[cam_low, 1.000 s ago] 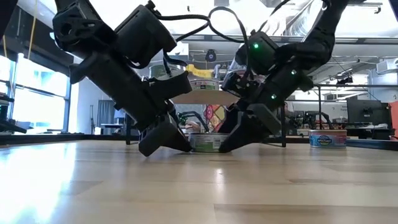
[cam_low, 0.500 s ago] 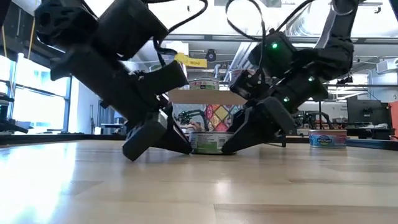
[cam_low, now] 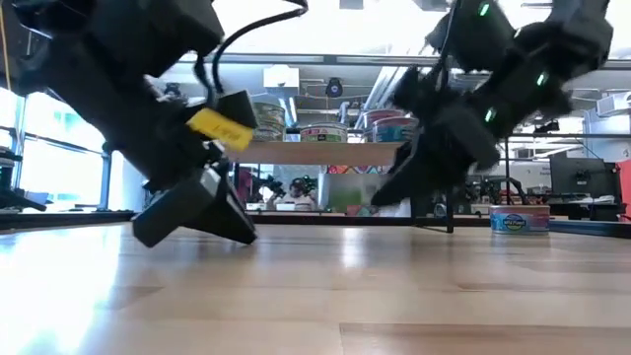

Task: Stack canned seafood by type on shelf
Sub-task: Stack the light green tuna can on top of the bottom light green tuna can on the shelf

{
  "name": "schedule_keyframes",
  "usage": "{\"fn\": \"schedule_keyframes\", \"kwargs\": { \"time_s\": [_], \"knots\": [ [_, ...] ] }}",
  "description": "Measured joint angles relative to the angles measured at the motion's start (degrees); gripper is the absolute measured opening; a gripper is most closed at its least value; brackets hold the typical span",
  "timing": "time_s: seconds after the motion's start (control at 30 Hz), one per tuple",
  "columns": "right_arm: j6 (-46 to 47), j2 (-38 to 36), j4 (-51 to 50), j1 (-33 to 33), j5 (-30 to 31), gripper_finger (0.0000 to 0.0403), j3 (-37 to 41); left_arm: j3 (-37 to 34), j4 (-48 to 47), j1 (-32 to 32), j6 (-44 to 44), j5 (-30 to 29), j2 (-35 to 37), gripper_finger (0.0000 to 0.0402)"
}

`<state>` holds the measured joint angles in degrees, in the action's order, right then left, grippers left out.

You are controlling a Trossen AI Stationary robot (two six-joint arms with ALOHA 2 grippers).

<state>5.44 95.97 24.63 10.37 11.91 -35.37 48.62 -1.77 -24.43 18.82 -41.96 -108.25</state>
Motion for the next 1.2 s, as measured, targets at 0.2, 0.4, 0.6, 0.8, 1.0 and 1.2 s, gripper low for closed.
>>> {"fn": "schedule_keyframes", "kwargs": {
  "time_s": [0.2,0.4,0.6,0.8,1.0,1.2],
  "knots": [
    [-1.1,-10.4,-12.3,-1.4,4.0,0.0344,-6.9,-0.2,-3.5,-2.0,3.0,-5.4,1.4,0.0069],
    [-9.2,-12.5,-31.8,-8.9,7.5,0.0344,-23.6,-0.2,-3.4,-3.3,3.0,-7.8,2.4,0.0069],
    [-13.5,-7.6,-41.8,-19.2,7.7,0.0344,-37.3,-0.2,-3.0,-3.8,3.1,-8.6,2.5,0.0069],
    [-13.5,-2.2,-47.4,-26.3,6.5,0.0344,-44.7,-0.3,-2.7,-3.8,3.1,-9.2,2.5,0.0069],
    [-13.2,0.6,-49.7,-28.9,3.3,0.0350,-46.8,-0.3,-2.6,-3.8,3.1,-9.3,2.5,0.0069],
    [-13.0,0.6,-49.3,-29.4,3.3,0.0379,-46.8,-0.3,-2.6,-3.8,3.1,-9.3,2.5,0.0069]
  ]
}}
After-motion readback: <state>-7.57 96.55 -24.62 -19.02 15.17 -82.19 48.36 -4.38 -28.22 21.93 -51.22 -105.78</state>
